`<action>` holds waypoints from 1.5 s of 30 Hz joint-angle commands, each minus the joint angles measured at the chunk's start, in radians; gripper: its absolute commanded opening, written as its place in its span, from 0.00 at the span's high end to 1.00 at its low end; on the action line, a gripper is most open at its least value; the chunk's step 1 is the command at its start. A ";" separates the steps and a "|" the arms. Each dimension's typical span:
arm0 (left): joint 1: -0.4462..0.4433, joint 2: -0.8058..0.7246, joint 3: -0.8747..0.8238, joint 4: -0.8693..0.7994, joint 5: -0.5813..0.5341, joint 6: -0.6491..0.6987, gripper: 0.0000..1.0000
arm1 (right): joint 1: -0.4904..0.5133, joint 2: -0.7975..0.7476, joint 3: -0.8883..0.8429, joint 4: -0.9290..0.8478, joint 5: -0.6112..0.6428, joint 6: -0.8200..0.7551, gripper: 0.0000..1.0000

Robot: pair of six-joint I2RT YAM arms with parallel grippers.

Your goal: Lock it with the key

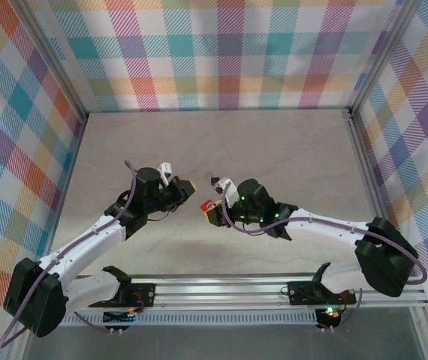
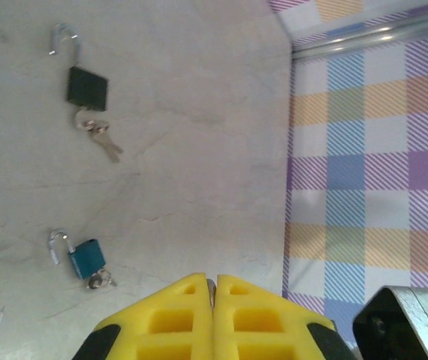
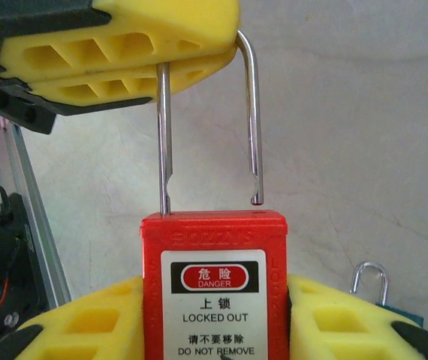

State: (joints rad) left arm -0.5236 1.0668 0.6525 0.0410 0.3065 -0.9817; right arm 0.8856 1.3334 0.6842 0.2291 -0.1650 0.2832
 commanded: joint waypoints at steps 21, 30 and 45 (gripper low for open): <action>-0.043 -0.117 -0.078 0.075 -0.006 0.055 1.00 | 0.014 -0.111 -0.206 0.444 0.360 0.023 1.00; -0.077 -0.134 -0.110 0.113 -0.016 0.033 1.00 | 0.024 -0.086 -0.185 0.472 0.407 0.036 1.00; -0.099 -0.147 -0.134 0.113 -0.029 0.012 1.00 | 0.114 -0.041 -0.153 0.603 0.534 -0.128 1.00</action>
State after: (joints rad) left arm -0.5877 0.9409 0.5396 0.2008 0.2131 -0.9611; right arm 1.0119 1.2808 0.4839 0.6819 0.1627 0.1833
